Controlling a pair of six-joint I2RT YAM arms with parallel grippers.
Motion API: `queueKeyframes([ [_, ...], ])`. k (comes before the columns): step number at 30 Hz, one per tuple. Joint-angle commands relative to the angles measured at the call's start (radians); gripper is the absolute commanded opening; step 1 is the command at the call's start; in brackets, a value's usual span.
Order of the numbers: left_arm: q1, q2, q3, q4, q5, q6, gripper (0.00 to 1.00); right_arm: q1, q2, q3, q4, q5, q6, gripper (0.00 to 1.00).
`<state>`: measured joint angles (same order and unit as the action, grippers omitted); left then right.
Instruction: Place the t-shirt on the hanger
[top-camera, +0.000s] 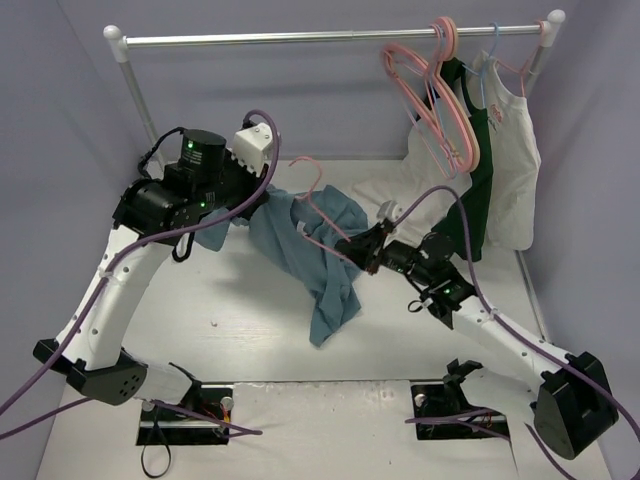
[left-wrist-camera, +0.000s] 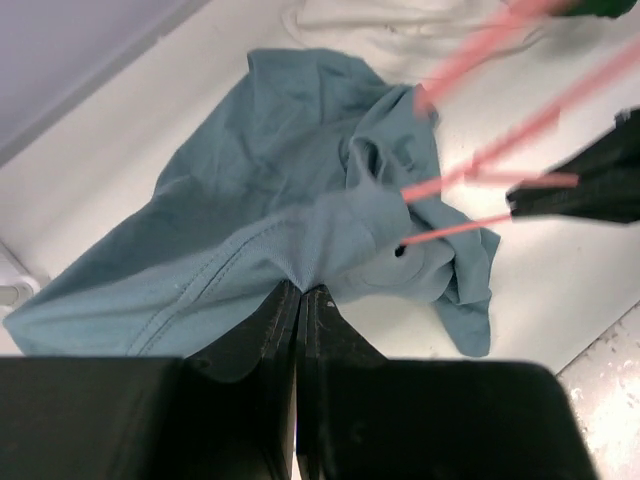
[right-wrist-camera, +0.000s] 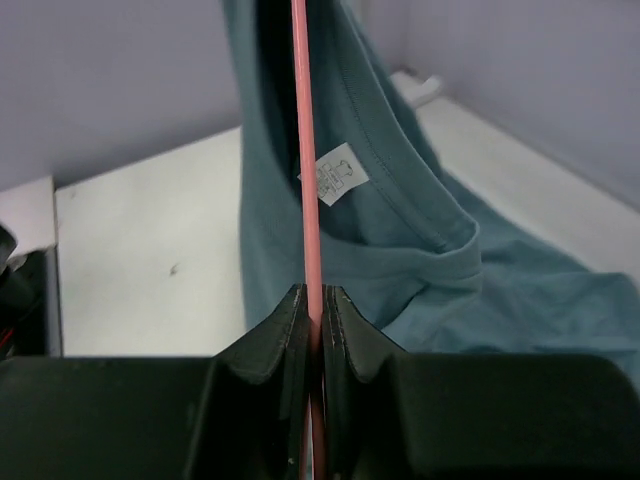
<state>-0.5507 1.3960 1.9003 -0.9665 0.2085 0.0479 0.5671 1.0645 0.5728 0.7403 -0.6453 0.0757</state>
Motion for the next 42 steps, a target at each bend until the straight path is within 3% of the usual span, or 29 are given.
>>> queueKeyframes([
  [1, -0.021, -0.057, 0.033, 0.049, -0.001, -0.017, 0.00, -0.070, -0.054, 0.053, 0.261, -0.076, 0.068, 0.00],
  [7, -0.028, -0.009, -0.050, 0.094, -0.001, -0.036, 0.00, -0.062, -0.008, -0.010, 0.384, -0.145, 0.165, 0.00],
  [19, -0.104, 0.069, 0.059, 0.130, -0.066, -0.037, 0.00, -0.019, -0.028, -0.034, 0.301, -0.103, 0.085, 0.00],
  [20, -0.109, 0.063, 0.057, 0.130, -0.072, -0.037, 0.02, -0.019, -0.024, -0.040, 0.303, -0.103, 0.085, 0.00],
  [26, -0.115, -0.038, -0.050, 0.163, -0.162, -0.036, 0.39, -0.022, -0.014, -0.059, 0.306, -0.086, 0.075, 0.00],
  [36, -0.109, -0.141, -0.171, 0.167, -0.273, 0.039, 0.58, -0.029, 0.029, -0.051, 0.320, -0.108, 0.085, 0.00],
  [42, -0.043, -0.112, -0.205, 0.176, -0.195, 0.098, 0.71, -0.029, 0.028, -0.033, 0.295, -0.151, 0.082, 0.00],
])
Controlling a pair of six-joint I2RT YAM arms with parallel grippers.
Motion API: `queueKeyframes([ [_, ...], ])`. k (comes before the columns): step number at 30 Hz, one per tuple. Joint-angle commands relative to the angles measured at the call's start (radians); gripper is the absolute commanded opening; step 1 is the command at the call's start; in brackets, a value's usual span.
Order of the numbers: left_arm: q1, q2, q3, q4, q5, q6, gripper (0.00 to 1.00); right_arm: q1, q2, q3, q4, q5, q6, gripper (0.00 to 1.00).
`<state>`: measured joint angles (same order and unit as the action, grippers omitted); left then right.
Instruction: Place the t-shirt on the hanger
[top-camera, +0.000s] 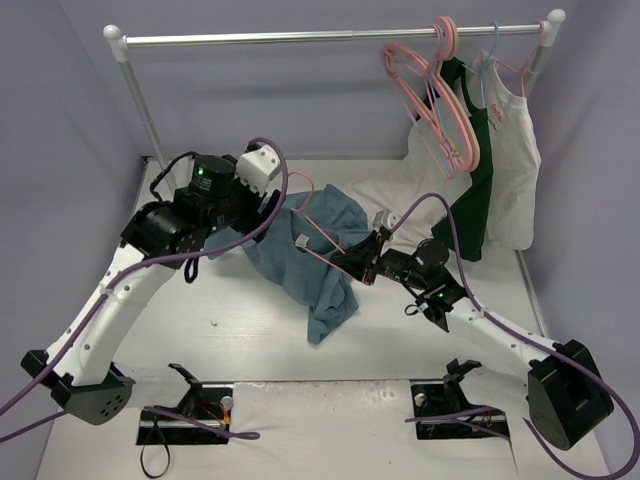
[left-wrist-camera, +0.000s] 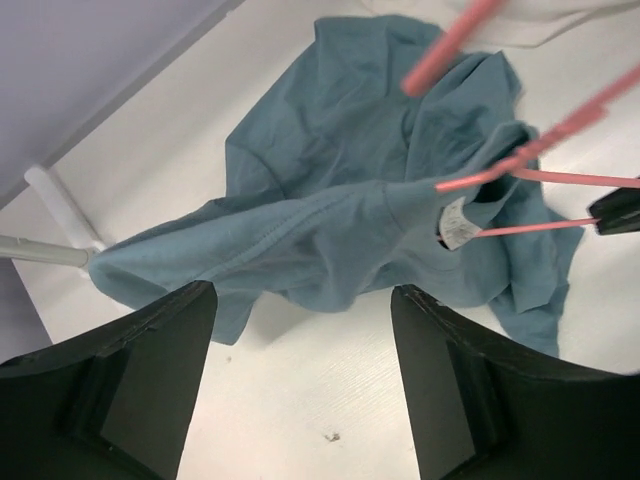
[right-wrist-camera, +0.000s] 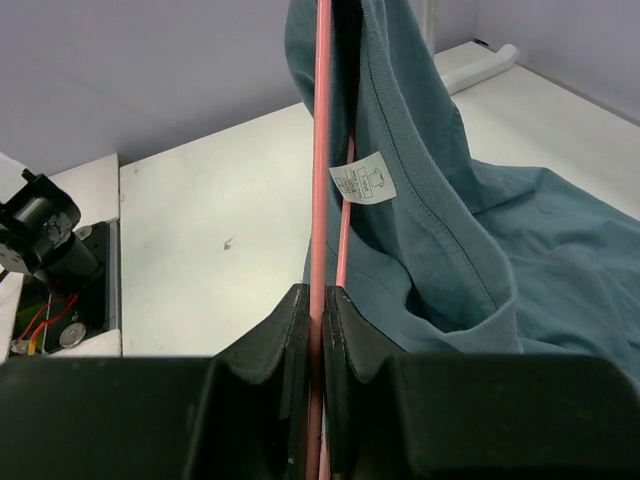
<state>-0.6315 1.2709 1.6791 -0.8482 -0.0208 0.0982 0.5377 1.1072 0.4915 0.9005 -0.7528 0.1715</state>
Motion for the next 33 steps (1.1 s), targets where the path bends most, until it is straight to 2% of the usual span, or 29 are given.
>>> queueKeyframes([
  [1, 0.058, 0.018, 0.024, 0.060, 0.080, 0.047, 0.73, 0.001, -0.015, 0.051, 0.123, -0.045, -0.017, 0.00],
  [2, 0.079, 0.025, 0.025, 0.069, 0.155, 0.051, 0.74, 0.002, -0.015, 0.056, 0.118, -0.048, -0.018, 0.00],
  [5, 0.168, 0.050, 0.034, 0.083, 0.228, 0.077, 0.79, 0.001, -0.015, 0.065, 0.101, -0.072, -0.021, 0.00],
  [7, 0.225, 0.079, 0.051, 0.077, 0.326, 0.090, 0.79, -0.001, -0.014, 0.068, 0.091, -0.079, -0.026, 0.00],
  [15, 0.239, 0.139, 0.082, -0.009, 0.550, 0.187, 0.79, -0.002, -0.009, 0.102, 0.052, -0.118, -0.041, 0.00],
  [20, 0.239, 0.143, 0.057, -0.037, 0.628, 0.218, 0.78, -0.007, -0.003, 0.122, 0.035, -0.158, -0.049, 0.00],
  [23, 0.239, 0.140, 0.039, -0.034, 0.642, 0.216, 0.68, -0.008, -0.001, 0.134, 0.028, -0.164, -0.052, 0.00],
  [24, 0.239, 0.139, 0.034, -0.034, 0.647, 0.215, 0.56, -0.012, 0.000, 0.134, 0.028, -0.163, -0.049, 0.00],
  [30, 0.239, 0.096, -0.019, -0.005, 0.686, 0.212, 0.26, -0.021, 0.013, 0.150, 0.008, -0.149, -0.052, 0.00],
  [31, 0.239, 0.087, -0.030, 0.012, 0.688, 0.212, 0.18, -0.027, 0.016, 0.150, 0.005, -0.146, -0.053, 0.00],
  [33, 0.239, 0.055, -0.071, 0.035, 0.679, 0.206, 0.13, -0.030, 0.017, 0.147, -0.006, -0.128, -0.052, 0.00],
])
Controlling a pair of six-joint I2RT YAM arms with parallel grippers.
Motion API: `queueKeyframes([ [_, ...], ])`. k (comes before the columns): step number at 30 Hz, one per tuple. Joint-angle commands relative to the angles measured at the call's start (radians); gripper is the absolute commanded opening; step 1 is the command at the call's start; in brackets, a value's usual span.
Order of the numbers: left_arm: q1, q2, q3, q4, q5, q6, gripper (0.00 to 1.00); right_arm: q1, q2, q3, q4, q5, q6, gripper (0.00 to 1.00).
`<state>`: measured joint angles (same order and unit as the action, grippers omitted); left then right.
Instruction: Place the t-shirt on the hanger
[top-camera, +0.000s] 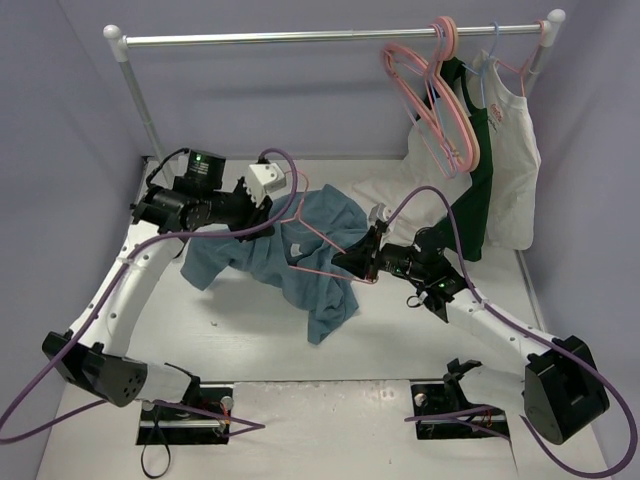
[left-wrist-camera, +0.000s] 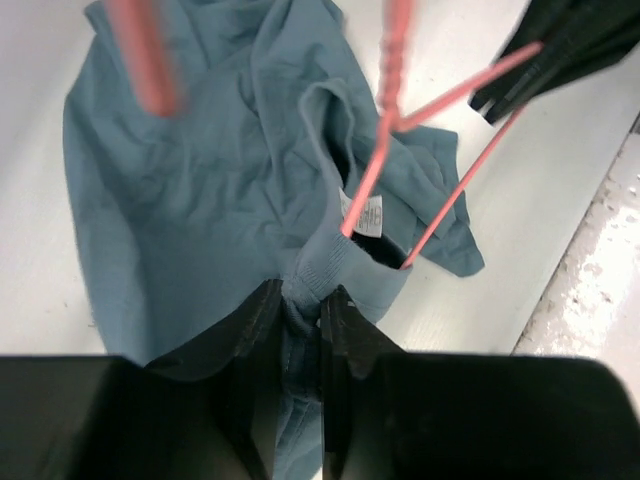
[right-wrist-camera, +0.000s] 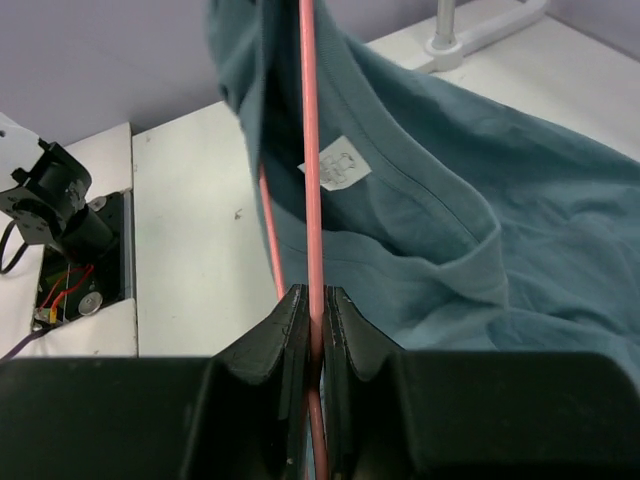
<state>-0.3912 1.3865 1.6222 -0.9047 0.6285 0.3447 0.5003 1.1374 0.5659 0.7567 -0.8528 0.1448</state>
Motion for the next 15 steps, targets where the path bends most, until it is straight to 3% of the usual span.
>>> queueKeyframes([
  [1, -0.001, -0.072, -0.027, 0.111, 0.028, -0.044, 0.11, 0.004, -0.008, 0.072, 0.133, -0.020, -0.025, 0.00],
  [4, -0.001, -0.119, -0.067, 0.142, 0.037, -0.062, 0.01, 0.001, 0.005, 0.081, 0.107, 0.009, -0.024, 0.01],
  [15, -0.001, -0.159, -0.145, 0.216, 0.129, -0.115, 0.03, 0.001, 0.074, 0.129, 0.121, 0.006, 0.006, 0.00],
])
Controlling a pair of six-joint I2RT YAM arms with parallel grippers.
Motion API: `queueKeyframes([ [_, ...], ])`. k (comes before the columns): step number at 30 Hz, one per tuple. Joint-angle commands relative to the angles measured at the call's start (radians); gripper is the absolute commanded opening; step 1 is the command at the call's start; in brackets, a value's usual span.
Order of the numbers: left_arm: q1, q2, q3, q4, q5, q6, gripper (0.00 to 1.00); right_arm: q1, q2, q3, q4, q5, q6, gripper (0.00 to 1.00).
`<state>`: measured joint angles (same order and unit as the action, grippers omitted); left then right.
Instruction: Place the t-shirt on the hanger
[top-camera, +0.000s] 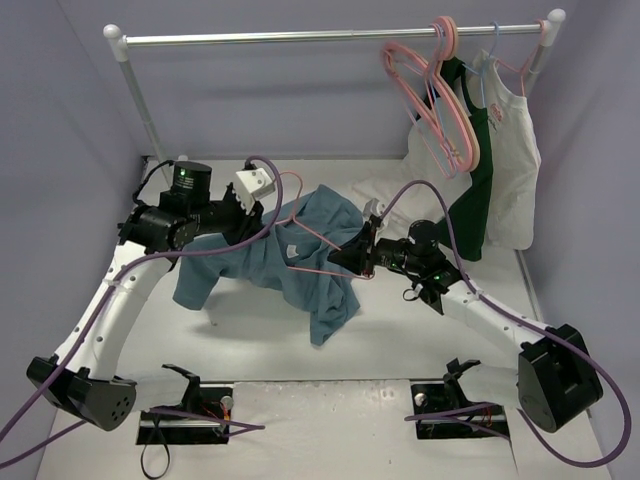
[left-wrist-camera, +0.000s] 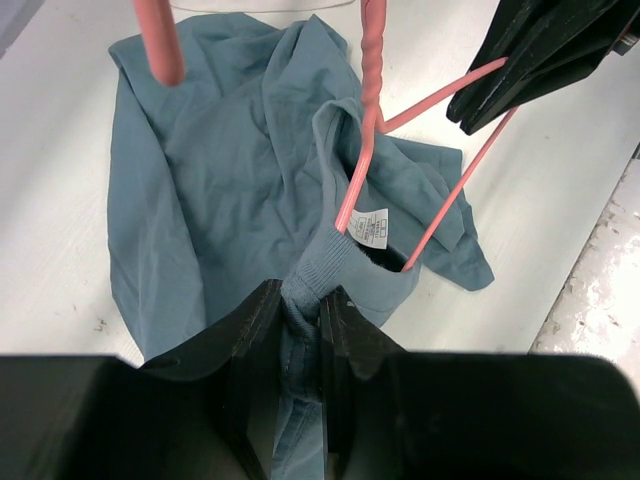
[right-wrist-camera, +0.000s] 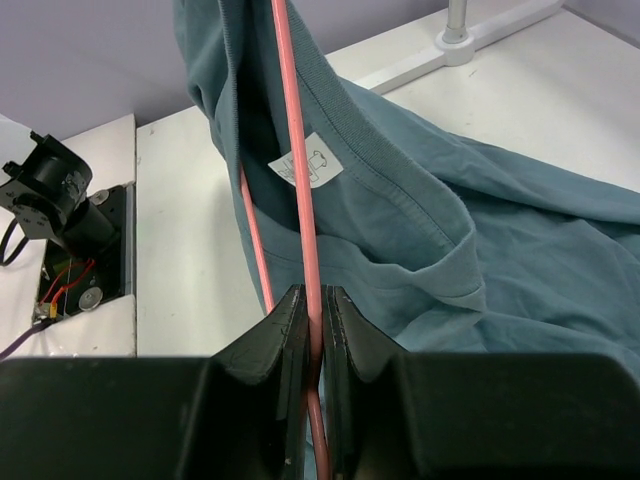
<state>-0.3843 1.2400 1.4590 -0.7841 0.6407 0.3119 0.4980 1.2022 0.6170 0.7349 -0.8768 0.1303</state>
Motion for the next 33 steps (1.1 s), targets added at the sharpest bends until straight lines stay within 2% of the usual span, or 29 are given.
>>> queueKeyframes([
  [1, -0.008, -0.007, 0.017, 0.094, 0.125, -0.085, 0.05, 0.004, 0.013, 0.081, 0.149, 0.024, 0.022, 0.00],
  [6, -0.008, 0.013, 0.015, 0.083, 0.152, -0.083, 0.14, 0.005, 0.031, 0.104, 0.156, -0.007, 0.025, 0.01],
  [18, -0.008, 0.062, 0.049, 0.039, 0.235, -0.073, 0.25, 0.005, 0.039, 0.125, 0.155, -0.045, 0.003, 0.03],
  [21, -0.008, 0.065, 0.050, 0.034, 0.237, -0.071, 0.24, 0.005, 0.046, 0.133, 0.153, -0.041, 0.008, 0.04],
  [22, -0.008, 0.065, 0.047, 0.032, 0.237, -0.070, 0.13, 0.005, 0.046, 0.135, 0.146, -0.036, 0.005, 0.04],
  [23, -0.008, 0.062, 0.046, 0.034, 0.234, -0.069, 0.07, 0.005, 0.048, 0.136, 0.140, -0.031, 0.003, 0.05],
  [25, -0.008, 0.052, 0.034, 0.036, 0.215, -0.065, 0.00, 0.005, 0.045, 0.142, 0.101, 0.013, -0.006, 0.11],
  [26, -0.008, 0.047, 0.028, 0.036, 0.203, -0.063, 0.00, 0.005, 0.040, 0.144, 0.084, 0.037, -0.009, 0.22],
  [28, -0.008, 0.029, 0.006, 0.037, 0.169, -0.059, 0.00, 0.004, 0.033, 0.158, 0.015, 0.132, -0.015, 0.35],
  [29, -0.008, 0.021, -0.002, 0.037, 0.159, -0.059, 0.00, 0.004, 0.028, 0.161, -0.006, 0.172, -0.015, 0.46],
  [33, -0.008, -0.026, -0.051, 0.057, 0.094, -0.059, 0.00, 0.004, -0.012, 0.187, -0.125, 0.347, 0.018, 0.56],
])
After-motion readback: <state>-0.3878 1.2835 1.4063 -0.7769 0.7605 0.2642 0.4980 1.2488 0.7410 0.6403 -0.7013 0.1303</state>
